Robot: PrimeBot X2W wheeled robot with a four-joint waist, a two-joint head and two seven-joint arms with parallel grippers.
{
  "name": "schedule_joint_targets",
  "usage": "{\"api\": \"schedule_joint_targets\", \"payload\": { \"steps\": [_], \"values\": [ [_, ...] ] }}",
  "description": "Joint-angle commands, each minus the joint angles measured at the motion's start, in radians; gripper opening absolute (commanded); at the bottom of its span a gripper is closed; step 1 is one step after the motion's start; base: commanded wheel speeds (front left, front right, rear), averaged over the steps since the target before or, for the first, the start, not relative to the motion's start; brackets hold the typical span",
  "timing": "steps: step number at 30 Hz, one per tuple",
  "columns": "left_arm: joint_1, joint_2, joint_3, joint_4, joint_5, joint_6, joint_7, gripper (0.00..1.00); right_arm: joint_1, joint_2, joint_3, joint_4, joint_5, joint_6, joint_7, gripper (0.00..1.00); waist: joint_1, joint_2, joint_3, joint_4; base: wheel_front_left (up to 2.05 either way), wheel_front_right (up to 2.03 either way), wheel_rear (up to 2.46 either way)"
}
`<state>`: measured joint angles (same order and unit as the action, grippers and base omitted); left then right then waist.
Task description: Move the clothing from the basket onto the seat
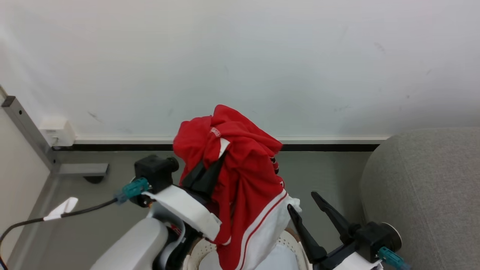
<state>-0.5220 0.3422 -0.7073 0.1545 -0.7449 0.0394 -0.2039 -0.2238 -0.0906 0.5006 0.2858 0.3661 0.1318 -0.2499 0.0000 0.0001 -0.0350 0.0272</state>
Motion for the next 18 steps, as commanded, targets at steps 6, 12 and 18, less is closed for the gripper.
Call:
{"api": "schedule_joint_targets", "payload": {
  "steps": [6, 12, 18],
  "values": [
    [-0.007, -0.039, -0.054, 0.02, 0.027, -0.03, 0.009, 0.0, -0.086, -0.033, 0.1, 0.041, 0.052, -0.002, 0.016, 1.0, 0.0, -0.0001, -0.008, 0.067, 0.0, 0.0, 0.0],
    [-0.012, -0.081, -0.137, 0.048, 0.053, -0.071, 0.032, 0.0, -0.138, -0.057, 0.165, 0.102, 0.113, -0.002, 0.044, 1.0, 0.0, -0.0001, -0.027, 0.147, 0.0, 0.0, 0.0],
    [-0.011, -0.123, -0.205, 0.067, 0.066, -0.104, 0.05, 0.0, -0.16, -0.059, 0.22, 0.16, 0.164, -0.002, 0.053, 1.0, 0.0, -0.0001, -0.048, 0.214, 0.0, 0.0, 0.0]
  ]
}}
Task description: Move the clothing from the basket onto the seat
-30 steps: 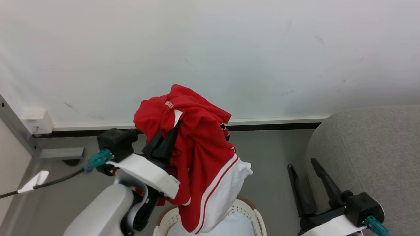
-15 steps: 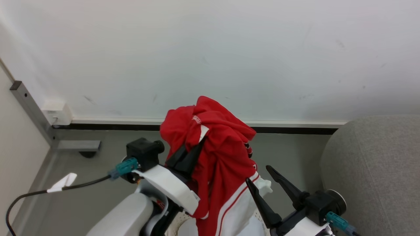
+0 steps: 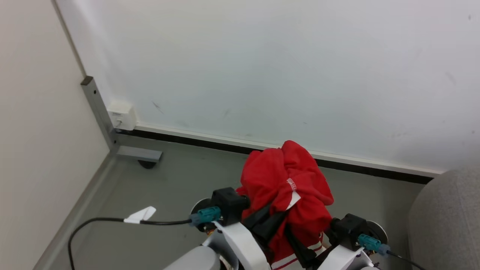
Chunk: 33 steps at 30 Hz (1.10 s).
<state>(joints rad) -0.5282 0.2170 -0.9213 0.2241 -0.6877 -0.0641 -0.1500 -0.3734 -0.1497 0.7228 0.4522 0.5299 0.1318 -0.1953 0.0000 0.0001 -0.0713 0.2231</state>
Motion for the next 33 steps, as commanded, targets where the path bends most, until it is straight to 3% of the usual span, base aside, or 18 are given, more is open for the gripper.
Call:
{"api": "schedule_joint_targets", "payload": {
  "steps": [1, 9, 10, 11, 12, 24, 25, 26, 27, 33],
  "values": [
    [-0.004, -0.004, -0.001, 0.001, 0.011, -0.007, -0.002, 0.0, -0.017, 0.003, 0.004, 0.005, 0.008, -0.002, -0.005, 1.0, 0.0, -0.0001, -0.015, 0.028, 0.0, 0.0, 0.0],
    [-0.001, -0.035, -0.053, 0.022, 0.009, -0.026, 0.011, 0.0, -0.064, 0.04, -0.014, 0.11, 0.015, -0.002, -0.059, 1.0, 0.0, -0.0001, -0.028, 0.076, 0.0, 0.0, 0.0],
    [0.001, -0.035, -0.054, 0.025, 0.006, -0.026, 0.011, 0.0, -0.066, 0.044, -0.018, 0.118, 0.01, -0.002, -0.064, 0.64, 0.0, -0.0001, -0.028, 0.079, 0.0, 0.0, 0.0],
    [0.001, -0.034, -0.055, 0.029, 0.004, -0.025, 0.01, 0.0, -0.069, 0.047, -0.02, 0.123, 0.005, -0.002, -0.064, 0.2, 0.0, -0.0001, -0.027, 0.081, 0.0, 0.0, 0.0],
    [0.002, -0.033, -0.055, 0.032, 0.002, -0.025, 0.008, 0.0, -0.07, 0.048, -0.023, 0.128, 0.002, -0.002, -0.068, 0.0, 0.0, -0.0001, -0.026, 0.082, 0.0, 0.0, 0.0],
    [0.008, -0.01, -0.024, 0.056, -0.014, 0.001, -0.022, 0.0, -0.025, 0.038, -0.062, 0.087, -0.007, -0.002, -0.071, 0.0, 0.0, -0.0001, -0.009, 0.033, 0.0, 0.0, 0.0],
    [0.011, -0.01, -0.022, 0.058, -0.016, 0.001, -0.026, 0.1, -0.022, 0.036, -0.07, 0.079, -0.009, -0.002, -0.071, 0.0, 0.0, -0.0001, -0.006, 0.025, 0.0, 0.0, 0.0],
    [0.014, -0.009, -0.02, 0.06, -0.016, 0.004, -0.025, 0.49, -0.017, 0.034, -0.078, 0.073, -0.012, -0.002, -0.071, 0.0, 0.0, -0.0001, -0.005, 0.018, 0.0, 0.0, 0.0],
    [0.016, -0.009, -0.019, 0.063, -0.016, 0.009, -0.03, 1.0, -0.012, 0.033, -0.086, 0.069, -0.013, -0.002, -0.071, 0.0, 0.0, -0.0001, -0.003, 0.01, 0.0, 0.0, 0.0],
    [0.03, -0.001, -0.018, 0.064, -0.018, 0.009, -0.045, 1.0, 0.003, 0.023, -0.131, 0.052, -0.021, -0.002, -0.07, 0.0, 0.0, -0.0001, 0.01, -0.048, 0.0, 0.0, 0.0]
  ]
}}
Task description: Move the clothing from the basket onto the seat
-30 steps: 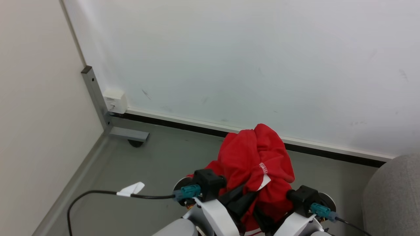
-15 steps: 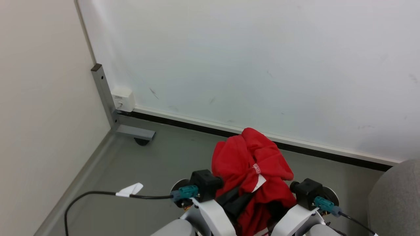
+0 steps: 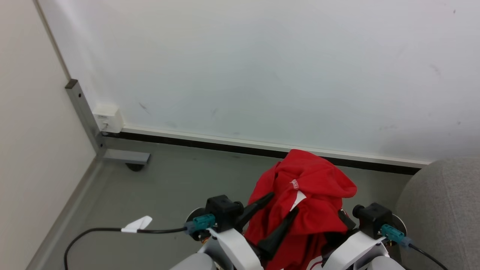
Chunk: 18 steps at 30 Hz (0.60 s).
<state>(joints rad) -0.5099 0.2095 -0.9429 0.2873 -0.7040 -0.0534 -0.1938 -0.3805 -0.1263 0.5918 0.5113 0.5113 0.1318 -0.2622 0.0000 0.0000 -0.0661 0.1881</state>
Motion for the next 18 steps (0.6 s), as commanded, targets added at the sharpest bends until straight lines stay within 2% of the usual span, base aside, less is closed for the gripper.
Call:
{"api": "schedule_joint_targets", "payload": {
  "steps": [1, 8, 18],
  "values": [
    [0.015, 0.009, 0.003, -0.002, -0.001, -0.002, -0.005, 1.0, 0.012, -0.004, -0.009, -0.009, -0.004, -0.002, -0.004, 0.0, 0.0, 0.0, 0.008, -0.024, 0.0, 0.0, 0.0],
    [0.027, 0.033, 0.022, -0.042, 0.027, 0.017, -0.042, 1.0, 0.004, -0.034, -0.084, -0.035, -0.034, -0.002, -0.004, 0.0, 0.0, 0.0, 0.03, -0.133, 0.0, 0.0, 0.0],
    [0.041, 0.052, 0.065, -0.096, 0.076, 0.028, -0.068, 1.0, 0.015, -0.09, -0.217, -0.111, -0.096, -0.002, 0.001, 0.0, 0.0, 0.0, 0.066, -0.35, 0.0, 0.0, 0.0]
  ]
}}
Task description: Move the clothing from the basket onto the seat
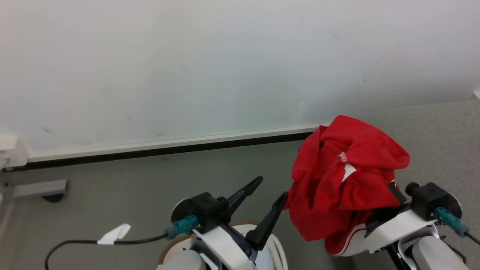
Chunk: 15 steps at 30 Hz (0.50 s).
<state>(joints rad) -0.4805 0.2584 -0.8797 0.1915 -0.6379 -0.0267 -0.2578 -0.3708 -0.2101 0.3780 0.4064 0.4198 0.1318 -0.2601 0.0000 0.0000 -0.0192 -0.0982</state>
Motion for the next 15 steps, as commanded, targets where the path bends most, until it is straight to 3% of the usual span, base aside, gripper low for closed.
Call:
{"api": "schedule_joint_targets", "payload": {
  "steps": [1, 8, 15],
  "values": [
    [0.012, 0.003, 0.005, -0.003, 0.015, 0.001, -0.006, 1.0, 0.008, -0.011, -0.015, -0.015, -0.012, -0.002, 0.001, 0.0, 0.0, 0.0, 0.024, -0.083, 0.0, 0.0, 0.0],
    [0.025, 0.013, 0.033, -0.006, 0.054, 0.001, -0.007, 1.0, 0.034, -0.023, -0.083, -0.097, -0.042, -0.002, 0.03, 0.0, 0.0, 0.0, 0.051, -0.223, 0.0, 0.0, 0.0],
    [0.04, 0.005, 0.062, -0.003, 0.089, -0.013, -0.007, 1.0, 0.066, -0.007, -0.119, -0.158, -0.064, -0.002, 0.054, 0.0, 0.0, 0.0, 0.074, -0.309, 0.0, 0.0, 0.0]
  ]
}}
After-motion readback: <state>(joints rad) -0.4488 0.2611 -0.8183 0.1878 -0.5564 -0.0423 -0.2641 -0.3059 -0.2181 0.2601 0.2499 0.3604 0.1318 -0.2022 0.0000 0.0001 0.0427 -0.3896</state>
